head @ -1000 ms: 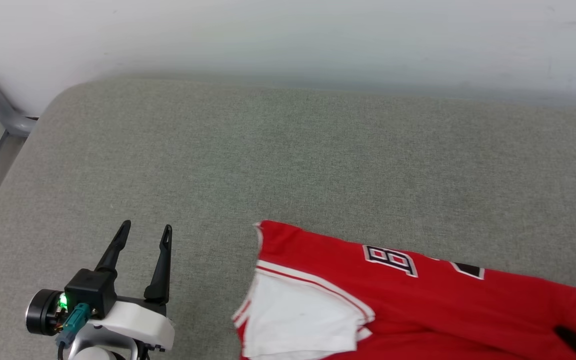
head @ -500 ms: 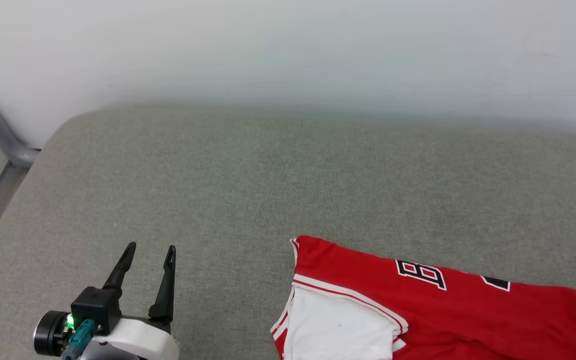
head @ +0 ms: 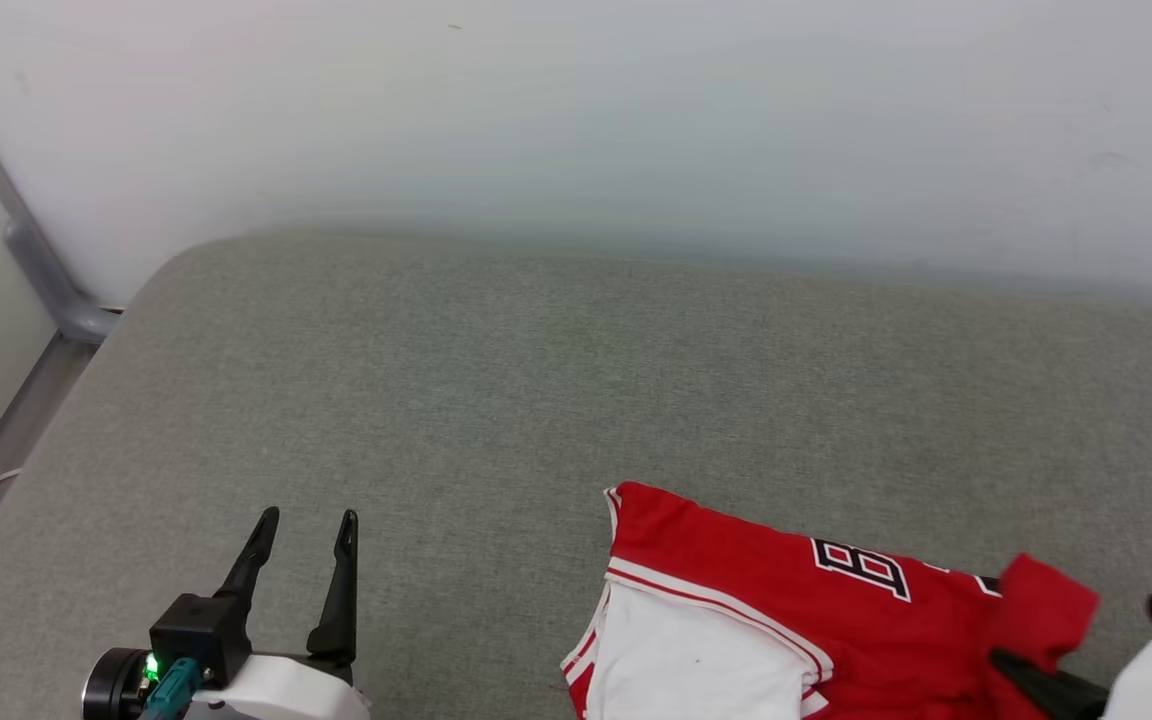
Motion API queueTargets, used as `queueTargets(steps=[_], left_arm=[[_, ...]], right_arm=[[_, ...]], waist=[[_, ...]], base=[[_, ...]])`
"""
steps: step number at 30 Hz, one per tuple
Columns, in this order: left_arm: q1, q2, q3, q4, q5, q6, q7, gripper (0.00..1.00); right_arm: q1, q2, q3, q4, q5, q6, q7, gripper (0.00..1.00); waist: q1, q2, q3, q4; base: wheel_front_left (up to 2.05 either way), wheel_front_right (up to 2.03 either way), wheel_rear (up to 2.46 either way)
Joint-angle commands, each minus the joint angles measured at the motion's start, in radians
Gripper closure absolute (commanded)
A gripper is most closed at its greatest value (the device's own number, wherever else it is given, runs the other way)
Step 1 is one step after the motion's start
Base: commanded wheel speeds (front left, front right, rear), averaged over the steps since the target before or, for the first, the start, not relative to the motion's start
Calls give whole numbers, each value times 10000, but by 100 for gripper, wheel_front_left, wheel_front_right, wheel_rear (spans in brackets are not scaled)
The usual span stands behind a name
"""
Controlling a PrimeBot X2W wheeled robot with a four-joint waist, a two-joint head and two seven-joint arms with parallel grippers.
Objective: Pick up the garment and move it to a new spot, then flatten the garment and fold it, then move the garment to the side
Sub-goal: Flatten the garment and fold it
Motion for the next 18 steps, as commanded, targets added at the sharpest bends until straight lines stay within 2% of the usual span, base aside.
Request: queueTargets(steps=[1, 6, 12, 15, 18], left_arm=[[83, -12, 25, 14, 38, -52, -23, 0], [27, -129, 176, 23, 114, -128, -24, 0], [-25, -167, 330, 49, 236, -196, -23, 0], [-47, -163, 439, 36, 294, -228, -23, 0], [-79, -131, 504, 46, 306, -257, -24, 0]], right_arm=[[131, 186, 38, -124, 1, -9, 100, 100], [-32, 1418, 219, -868, -18, -7, 750, 100], [-418, 3098, 287, -1198, 153, -7, 1246, 100], [-613, 3595, 279, -1089, 187, -7, 1222, 100], [-823, 3763, 268, -765, 126, -7, 1016, 100]], waist=[[0, 0, 9, 72], [0, 0, 20, 338], [0, 0, 2, 639], [0, 0, 13, 774], [0, 0, 29, 896]], base=[[0, 0, 0], [0, 0, 0], [0, 0, 0], [0, 0, 0], [0, 0, 0]])
